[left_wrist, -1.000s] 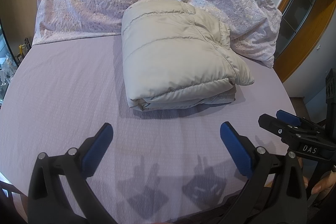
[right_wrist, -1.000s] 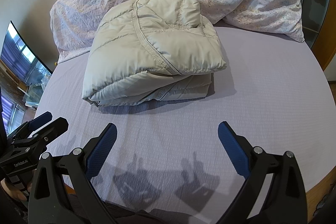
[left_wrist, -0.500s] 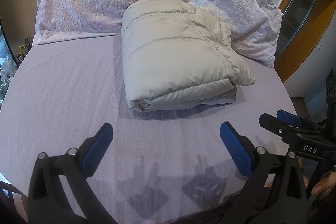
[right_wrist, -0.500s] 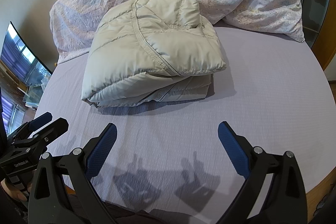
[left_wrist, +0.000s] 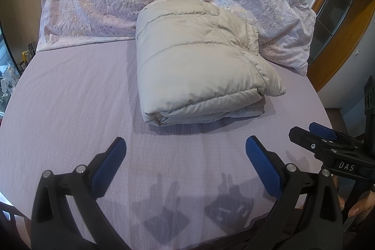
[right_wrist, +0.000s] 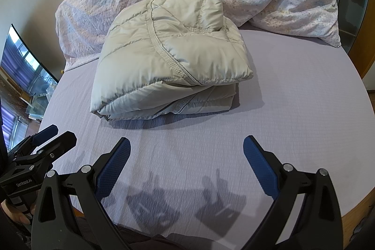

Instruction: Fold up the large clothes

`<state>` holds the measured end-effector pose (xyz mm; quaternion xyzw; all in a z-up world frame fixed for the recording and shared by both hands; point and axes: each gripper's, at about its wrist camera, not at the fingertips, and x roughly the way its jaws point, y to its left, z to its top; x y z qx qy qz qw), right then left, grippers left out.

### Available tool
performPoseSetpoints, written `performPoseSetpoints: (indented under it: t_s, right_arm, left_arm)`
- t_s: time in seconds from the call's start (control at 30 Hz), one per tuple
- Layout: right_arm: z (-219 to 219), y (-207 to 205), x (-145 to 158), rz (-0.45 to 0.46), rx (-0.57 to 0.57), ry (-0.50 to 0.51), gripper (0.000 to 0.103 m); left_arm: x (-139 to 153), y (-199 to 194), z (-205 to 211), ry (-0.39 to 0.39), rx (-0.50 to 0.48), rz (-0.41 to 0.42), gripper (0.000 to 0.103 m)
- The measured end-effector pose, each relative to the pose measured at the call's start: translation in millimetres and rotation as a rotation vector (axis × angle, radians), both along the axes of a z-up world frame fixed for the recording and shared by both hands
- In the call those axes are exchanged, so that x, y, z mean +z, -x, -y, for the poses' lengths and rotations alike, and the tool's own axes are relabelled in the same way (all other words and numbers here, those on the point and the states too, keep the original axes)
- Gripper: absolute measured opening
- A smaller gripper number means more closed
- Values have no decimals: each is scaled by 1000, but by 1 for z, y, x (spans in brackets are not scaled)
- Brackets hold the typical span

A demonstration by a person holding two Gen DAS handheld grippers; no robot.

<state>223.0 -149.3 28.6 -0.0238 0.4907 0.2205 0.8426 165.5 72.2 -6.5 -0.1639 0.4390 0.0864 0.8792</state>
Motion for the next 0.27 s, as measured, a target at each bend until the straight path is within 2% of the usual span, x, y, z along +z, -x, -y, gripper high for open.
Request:
performPoseSetpoints:
  t_s: [0.27]
  right_arm:
    - [0, -1, 0, 0, 1, 0, 99]
  left_arm:
    - [0, 0, 0, 1, 0, 0, 101]
